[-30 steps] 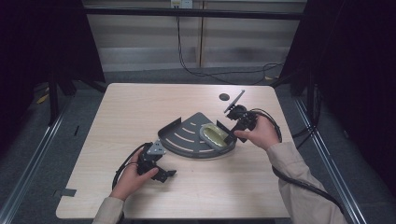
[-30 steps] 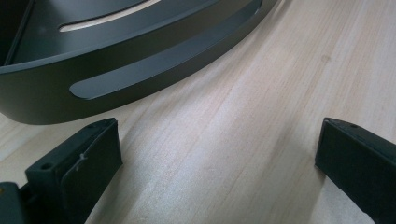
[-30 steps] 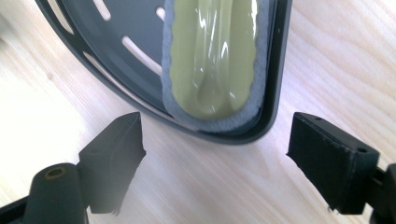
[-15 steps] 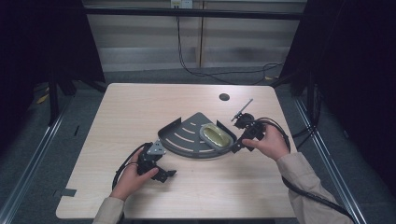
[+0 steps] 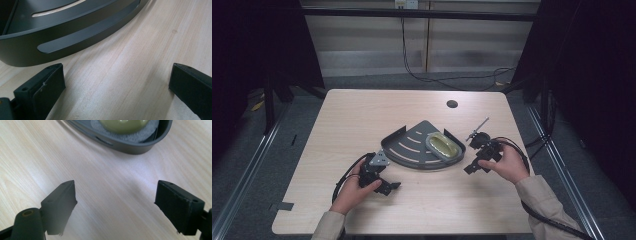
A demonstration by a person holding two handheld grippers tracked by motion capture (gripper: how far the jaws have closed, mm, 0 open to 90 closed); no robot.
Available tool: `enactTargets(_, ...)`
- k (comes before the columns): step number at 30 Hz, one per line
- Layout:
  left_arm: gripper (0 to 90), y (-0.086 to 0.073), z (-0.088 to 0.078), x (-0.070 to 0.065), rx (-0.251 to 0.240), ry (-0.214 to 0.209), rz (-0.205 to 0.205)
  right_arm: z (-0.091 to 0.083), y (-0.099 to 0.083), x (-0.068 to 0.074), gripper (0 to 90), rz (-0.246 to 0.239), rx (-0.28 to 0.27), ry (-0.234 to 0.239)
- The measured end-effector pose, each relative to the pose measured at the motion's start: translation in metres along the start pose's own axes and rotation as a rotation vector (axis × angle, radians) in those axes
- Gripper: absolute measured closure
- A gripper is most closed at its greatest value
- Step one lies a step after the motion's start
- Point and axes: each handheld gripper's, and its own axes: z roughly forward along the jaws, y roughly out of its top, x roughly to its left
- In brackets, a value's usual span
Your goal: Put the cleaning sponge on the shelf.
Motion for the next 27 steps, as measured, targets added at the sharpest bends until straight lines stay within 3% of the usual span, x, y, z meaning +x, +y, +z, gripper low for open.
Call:
enactTargets(14, 0.0, 0.0, 0.0, 0.0, -0.002, -0.001, 0.0, 0.012, -0.038, -0.006, 16.5, 0.014, -0.044, 0.02)
enactTargets(26, 0.0, 0.0, 0.0, 0.0, -0.004, -0.002, 0.0, 0.025, -0.055, -0.006, 15.6, -0.007, -0.101, 0.012)
enactTargets(27, 0.0, 0.0, 0.0, 0.0, -0.004, -0.003, 0.0, 0.028, -0.058, -0.005, 15.6, -0.012, -0.107, -0.004)
